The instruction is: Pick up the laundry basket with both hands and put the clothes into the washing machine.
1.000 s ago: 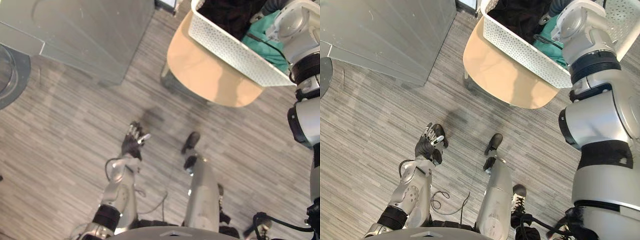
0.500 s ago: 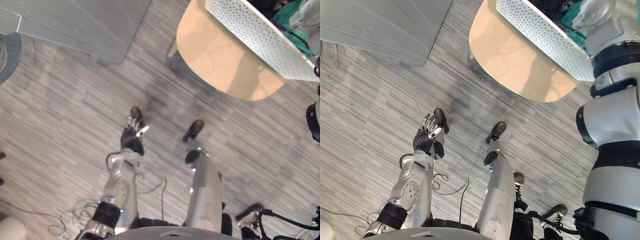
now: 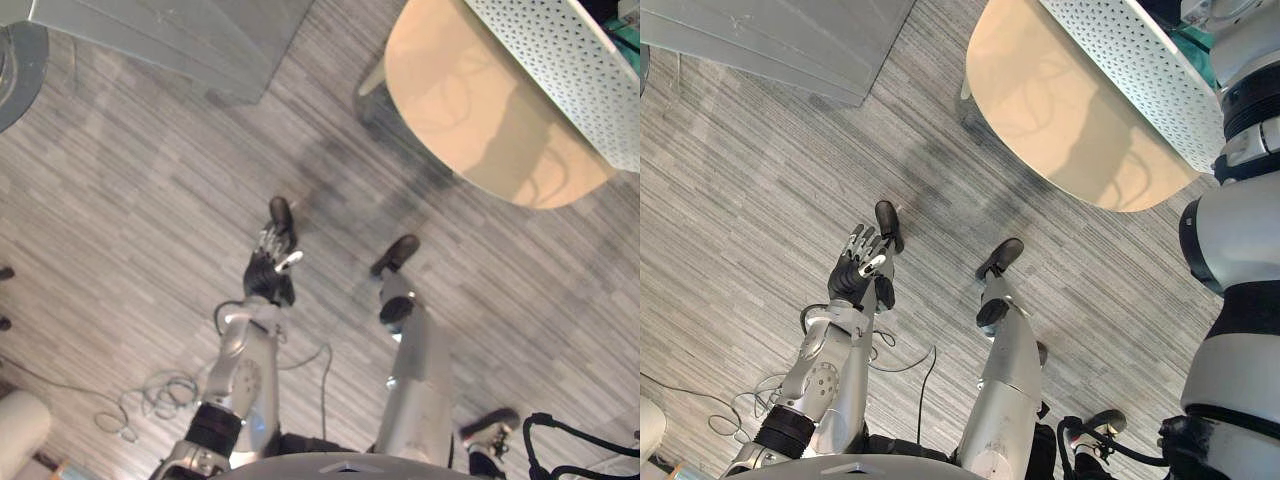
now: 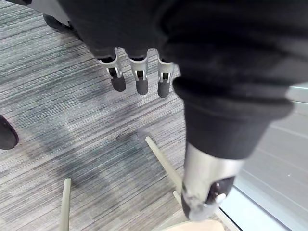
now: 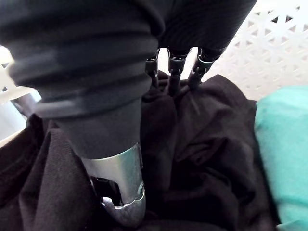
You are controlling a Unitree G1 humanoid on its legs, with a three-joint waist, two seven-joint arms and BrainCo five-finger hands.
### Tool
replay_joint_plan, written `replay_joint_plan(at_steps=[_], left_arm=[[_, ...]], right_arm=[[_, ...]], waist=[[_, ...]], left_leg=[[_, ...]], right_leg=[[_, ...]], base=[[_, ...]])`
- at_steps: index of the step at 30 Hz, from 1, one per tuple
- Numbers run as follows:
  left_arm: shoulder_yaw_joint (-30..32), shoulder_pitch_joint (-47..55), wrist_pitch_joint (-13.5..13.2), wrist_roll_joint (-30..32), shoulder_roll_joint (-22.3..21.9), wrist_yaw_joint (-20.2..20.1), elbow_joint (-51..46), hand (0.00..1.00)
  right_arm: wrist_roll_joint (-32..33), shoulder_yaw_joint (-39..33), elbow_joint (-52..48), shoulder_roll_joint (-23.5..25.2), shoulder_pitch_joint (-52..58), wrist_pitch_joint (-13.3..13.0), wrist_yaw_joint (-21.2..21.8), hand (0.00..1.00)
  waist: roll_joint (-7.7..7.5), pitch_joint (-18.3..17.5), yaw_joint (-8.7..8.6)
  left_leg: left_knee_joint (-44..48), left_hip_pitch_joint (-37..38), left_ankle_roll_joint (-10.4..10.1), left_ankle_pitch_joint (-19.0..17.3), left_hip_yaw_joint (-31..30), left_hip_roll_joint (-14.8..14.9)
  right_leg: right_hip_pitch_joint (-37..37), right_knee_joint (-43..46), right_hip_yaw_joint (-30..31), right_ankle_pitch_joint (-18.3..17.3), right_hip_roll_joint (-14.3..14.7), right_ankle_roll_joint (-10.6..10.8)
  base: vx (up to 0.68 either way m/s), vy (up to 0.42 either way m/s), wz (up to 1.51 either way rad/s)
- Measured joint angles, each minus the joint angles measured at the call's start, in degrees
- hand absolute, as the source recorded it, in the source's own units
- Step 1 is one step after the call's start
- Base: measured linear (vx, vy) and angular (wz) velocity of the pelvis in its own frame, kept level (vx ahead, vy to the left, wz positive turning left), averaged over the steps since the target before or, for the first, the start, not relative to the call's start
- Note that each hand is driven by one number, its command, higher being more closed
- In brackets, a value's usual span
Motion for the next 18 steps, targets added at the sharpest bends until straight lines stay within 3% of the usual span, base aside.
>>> replay_joint_plan(at_steps=[6,7,18], left_arm=[[-2.3,1.7,0.0,-1.8,0.3,-0.4,-4.6,0.0],[-2.6,2.2,0.0,-2.6,0.3,-0.6,-5.4,0.0],[-10.6,4.3,0.0,-6.9,0.9,-2.9,-14.5,0.0]], right_arm=[[3.6,3.2,0.3,-0.6,-2.5,0.0,-0.5,0.0],[3.9,3.5,0.4,-0.7,-2.6,0.0,-0.5,1.0],[6.6,3.9,2.8,-5.1,-2.3,-0.2,-0.3,1.0]], waist=[[0.0,0.0,0.2],[0.01,0.0,0.22],[0.24,-0.1,1.27]], left_leg=[[-2.3,-2.5,0.0,2.0,-1.0,-0.6],[-2.3,-2.8,0.0,2.0,-1.1,-0.7],[-2.3,-4.6,0.5,2.4,-2.6,-1.5]], right_leg=[[-2.8,0.7,-1.3,-0.2,-0.4,-0.4],[-2.9,0.6,-1.4,-0.2,-0.5,-0.3],[-3.7,0.2,-2.5,-0.1,-1.1,-0.1]], base=[[0.01,-0.061,0.1],[0.0,0.0,0.0],[0.0,-0.017,0.05]])
